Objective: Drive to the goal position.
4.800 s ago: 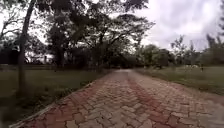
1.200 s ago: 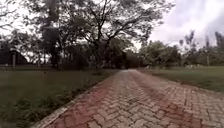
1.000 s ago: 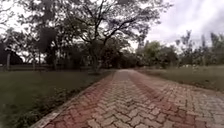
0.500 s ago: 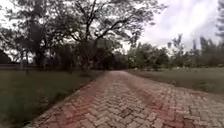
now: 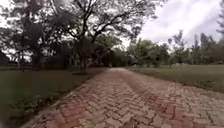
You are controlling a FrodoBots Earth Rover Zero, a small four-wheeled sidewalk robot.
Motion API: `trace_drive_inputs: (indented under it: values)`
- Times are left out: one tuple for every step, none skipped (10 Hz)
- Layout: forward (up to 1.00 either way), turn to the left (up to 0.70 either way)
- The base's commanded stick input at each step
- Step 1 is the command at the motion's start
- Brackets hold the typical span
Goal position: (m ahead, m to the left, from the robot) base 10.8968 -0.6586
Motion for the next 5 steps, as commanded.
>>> trace_drive_inputs:
  values:
    - [0.70, 0.01]
    - [0.70, 0.01]
    - [0.70, 0.01]
    - [0.70, 0.01]
    - [0.70, 0.01]
